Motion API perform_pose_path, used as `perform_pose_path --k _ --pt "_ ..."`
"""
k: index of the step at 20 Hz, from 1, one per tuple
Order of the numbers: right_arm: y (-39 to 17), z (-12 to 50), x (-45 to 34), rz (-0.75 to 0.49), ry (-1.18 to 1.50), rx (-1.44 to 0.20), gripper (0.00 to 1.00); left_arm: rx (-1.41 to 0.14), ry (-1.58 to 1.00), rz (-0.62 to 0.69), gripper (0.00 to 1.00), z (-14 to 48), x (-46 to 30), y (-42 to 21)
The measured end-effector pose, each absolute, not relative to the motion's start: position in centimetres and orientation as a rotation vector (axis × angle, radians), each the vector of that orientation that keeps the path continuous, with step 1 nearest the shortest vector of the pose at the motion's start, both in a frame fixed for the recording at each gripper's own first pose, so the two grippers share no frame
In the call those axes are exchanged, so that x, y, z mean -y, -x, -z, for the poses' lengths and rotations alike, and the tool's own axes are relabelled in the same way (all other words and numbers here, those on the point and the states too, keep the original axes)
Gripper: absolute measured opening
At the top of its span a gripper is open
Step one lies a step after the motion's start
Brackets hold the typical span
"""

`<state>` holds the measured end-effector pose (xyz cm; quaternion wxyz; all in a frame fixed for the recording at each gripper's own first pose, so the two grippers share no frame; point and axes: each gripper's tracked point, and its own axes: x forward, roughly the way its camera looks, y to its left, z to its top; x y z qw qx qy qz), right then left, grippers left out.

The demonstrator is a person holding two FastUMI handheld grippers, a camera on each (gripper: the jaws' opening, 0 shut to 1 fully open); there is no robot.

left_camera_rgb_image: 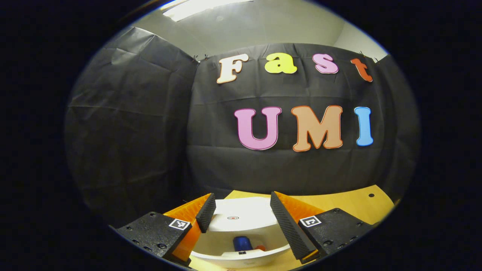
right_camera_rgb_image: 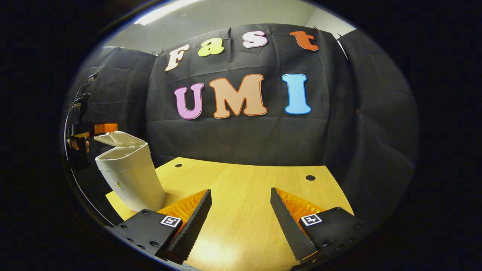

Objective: Press the lid of the desktop garbage bin to open it, pick up the crumpled paper on the desktop and throw it into the bin, then pick up the pop can on the desktop and drop it into the bin, and finally close the garbage bin lid.

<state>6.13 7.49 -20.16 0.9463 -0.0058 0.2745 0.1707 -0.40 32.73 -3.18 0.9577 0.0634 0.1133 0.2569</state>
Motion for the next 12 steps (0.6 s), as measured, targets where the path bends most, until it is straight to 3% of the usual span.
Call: perform_pose_path --k 12 --pt "-7.2 21.7 -7.3 -0.375 0.005 -0.602 0.99 -0.352 -0.095 -0.573 0.91 8.8 -32.5 2.0"
